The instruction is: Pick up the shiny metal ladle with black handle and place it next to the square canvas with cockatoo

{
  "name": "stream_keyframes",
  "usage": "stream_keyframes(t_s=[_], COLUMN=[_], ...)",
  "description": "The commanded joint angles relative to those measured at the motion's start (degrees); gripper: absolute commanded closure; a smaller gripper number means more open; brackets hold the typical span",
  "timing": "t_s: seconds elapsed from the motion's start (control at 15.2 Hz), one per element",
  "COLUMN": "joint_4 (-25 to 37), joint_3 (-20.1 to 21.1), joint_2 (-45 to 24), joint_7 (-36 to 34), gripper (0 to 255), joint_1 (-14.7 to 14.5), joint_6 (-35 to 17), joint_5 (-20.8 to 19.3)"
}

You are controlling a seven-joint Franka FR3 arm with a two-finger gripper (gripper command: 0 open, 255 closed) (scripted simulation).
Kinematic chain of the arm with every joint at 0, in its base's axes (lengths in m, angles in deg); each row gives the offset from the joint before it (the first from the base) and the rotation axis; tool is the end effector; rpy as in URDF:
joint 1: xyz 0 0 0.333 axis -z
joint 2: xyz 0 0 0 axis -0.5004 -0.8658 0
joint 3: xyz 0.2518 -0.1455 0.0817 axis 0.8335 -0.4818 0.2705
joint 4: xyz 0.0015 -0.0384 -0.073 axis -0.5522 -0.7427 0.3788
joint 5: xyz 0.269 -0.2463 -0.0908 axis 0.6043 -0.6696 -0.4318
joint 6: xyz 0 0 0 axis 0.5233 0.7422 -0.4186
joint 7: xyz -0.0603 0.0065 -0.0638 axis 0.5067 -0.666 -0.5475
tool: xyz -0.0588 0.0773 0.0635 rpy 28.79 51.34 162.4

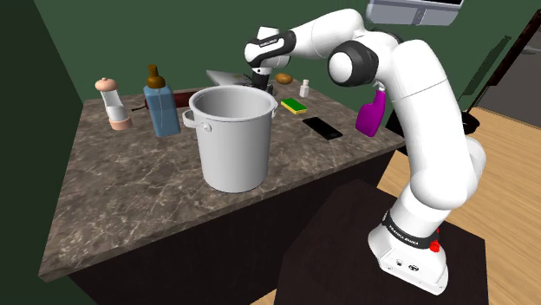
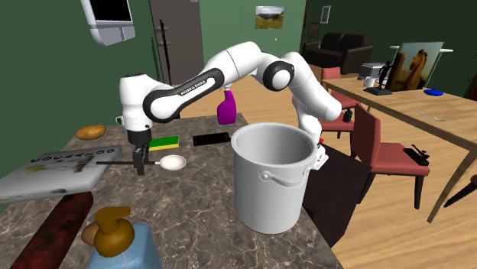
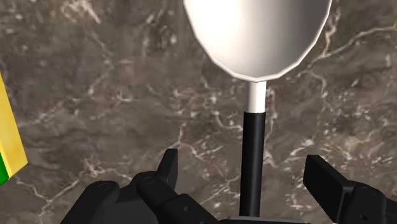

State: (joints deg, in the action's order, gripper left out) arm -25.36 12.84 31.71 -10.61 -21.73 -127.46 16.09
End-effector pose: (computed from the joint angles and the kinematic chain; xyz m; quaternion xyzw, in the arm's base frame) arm 0.7111 -0.1888 0.3334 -0.9774 0.1982 -0.0640 0.0361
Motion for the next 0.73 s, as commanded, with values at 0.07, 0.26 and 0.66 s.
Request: stream_keyframes(t_s=[0.07, 0.26, 0.66], joint_4=[1.0, 1.9, 1.9], joint_3=[-0.3, -0.5, -0.5], joint_2=[1.6, 3.1, 3.1], joint_7=[-0.2, -0.3, -0.3], gripper=[0, 0, 0], joint_1=[0.1, 0.2, 0.2], joint_6=[2.6, 5.0, 5.0], joint_5=[-0.3, -0.6, -0.6])
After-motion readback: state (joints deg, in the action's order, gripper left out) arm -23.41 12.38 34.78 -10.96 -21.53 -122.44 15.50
